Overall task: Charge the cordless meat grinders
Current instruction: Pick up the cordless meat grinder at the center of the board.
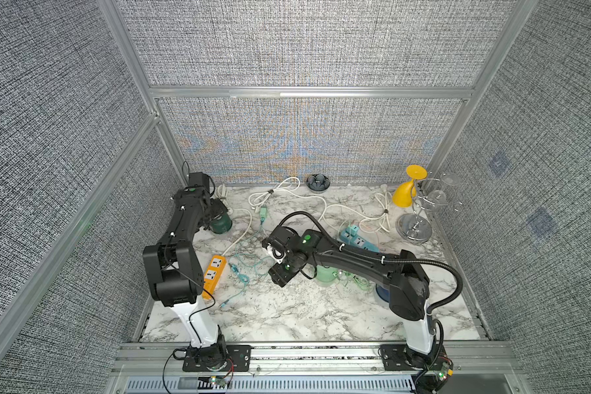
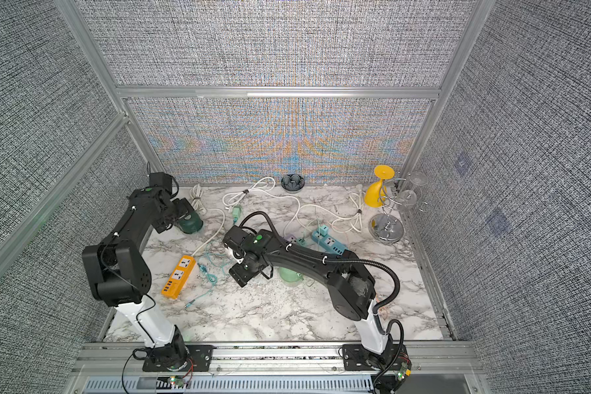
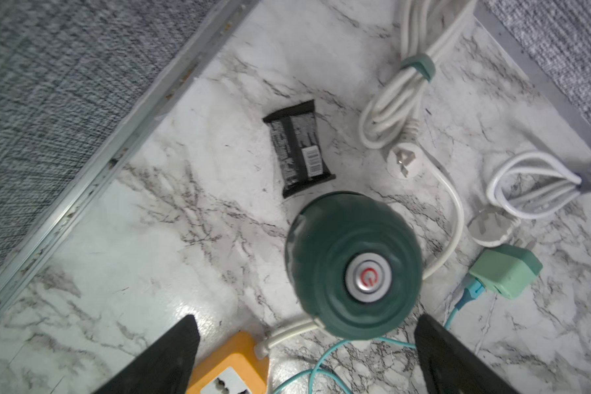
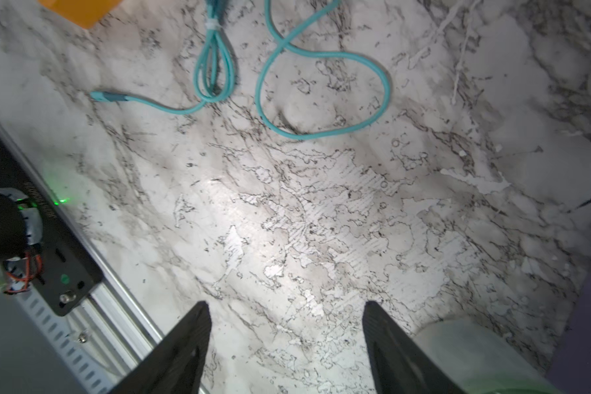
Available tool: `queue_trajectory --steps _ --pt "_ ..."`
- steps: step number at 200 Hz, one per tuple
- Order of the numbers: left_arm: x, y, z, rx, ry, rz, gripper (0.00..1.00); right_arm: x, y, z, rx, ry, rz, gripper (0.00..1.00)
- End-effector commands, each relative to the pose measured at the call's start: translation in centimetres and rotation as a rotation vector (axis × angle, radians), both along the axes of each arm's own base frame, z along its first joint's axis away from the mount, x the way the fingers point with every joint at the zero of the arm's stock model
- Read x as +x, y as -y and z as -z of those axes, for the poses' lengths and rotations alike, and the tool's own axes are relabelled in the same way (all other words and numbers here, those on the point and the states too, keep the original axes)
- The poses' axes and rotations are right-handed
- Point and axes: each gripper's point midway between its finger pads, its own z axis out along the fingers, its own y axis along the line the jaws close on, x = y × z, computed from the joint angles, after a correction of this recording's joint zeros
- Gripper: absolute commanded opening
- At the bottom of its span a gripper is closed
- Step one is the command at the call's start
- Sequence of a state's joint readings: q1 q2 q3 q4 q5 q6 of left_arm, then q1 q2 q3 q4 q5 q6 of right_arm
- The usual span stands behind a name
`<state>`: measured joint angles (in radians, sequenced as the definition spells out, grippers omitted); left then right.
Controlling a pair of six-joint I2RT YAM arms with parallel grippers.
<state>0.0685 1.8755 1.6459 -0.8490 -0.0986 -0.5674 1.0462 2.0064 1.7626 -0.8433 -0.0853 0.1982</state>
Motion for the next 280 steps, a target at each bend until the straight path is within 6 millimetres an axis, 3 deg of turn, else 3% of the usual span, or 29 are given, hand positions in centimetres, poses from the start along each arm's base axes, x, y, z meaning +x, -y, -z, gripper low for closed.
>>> queue_trajectory --steps 1,14,19,37,83,111,171,198,237,280 --pt "-0.1 1.0 1.3 0.006 -0.093 0.093 0.99 -0.4 0.1 -0.9 0.011 -0.004 -0.012 0.73" --pt "0.0 1.0 1.9 0.038 -0.131 0.113 0.99 -0.5 0.5 -1.3 0.014 0.0 -0.013 0.73" --pt "0.0 0.9 3.1 0.043 -0.17 0.118 0.99 -0.6 0.7 -1.4 0.013 0.001 -0.015 0.73" --pt "0.0 0.9 4.7 0.057 -0.237 0.143 0.99 -0.7 1.5 -1.9 0.012 0.014 -0.012 0.73" --pt "0.9 1.8 6.9 0.065 -0.292 0.204 0.99 -1.1 3.4 -2.7 0.018 0.026 0.007 0.74" --pt "1.4 2.2 7.9 0.062 -0.308 0.215 0.99 -1.0 3.9 -3.0 0.02 0.029 0.018 0.74" --pt "1.3 2.5 8.1 0.06 -0.314 0.219 0.95 -0.8 4.4 -3.0 0.016 0.031 0.032 0.74" --pt "1.1 2.8 7.1 0.074 -0.304 0.228 0.91 -0.8 4.6 -3.3 0.02 0.037 0.038 0.74" --pt "0.2 4.3 3.5 0.083 -0.237 0.249 0.91 -0.8 5.0 -4.4 0.049 0.063 0.051 0.73" --pt "-3.5 8.0 0.5 0.07 -0.211 0.314 0.9 -1.2 6.1 -5.6 0.079 0.089 0.067 0.73"
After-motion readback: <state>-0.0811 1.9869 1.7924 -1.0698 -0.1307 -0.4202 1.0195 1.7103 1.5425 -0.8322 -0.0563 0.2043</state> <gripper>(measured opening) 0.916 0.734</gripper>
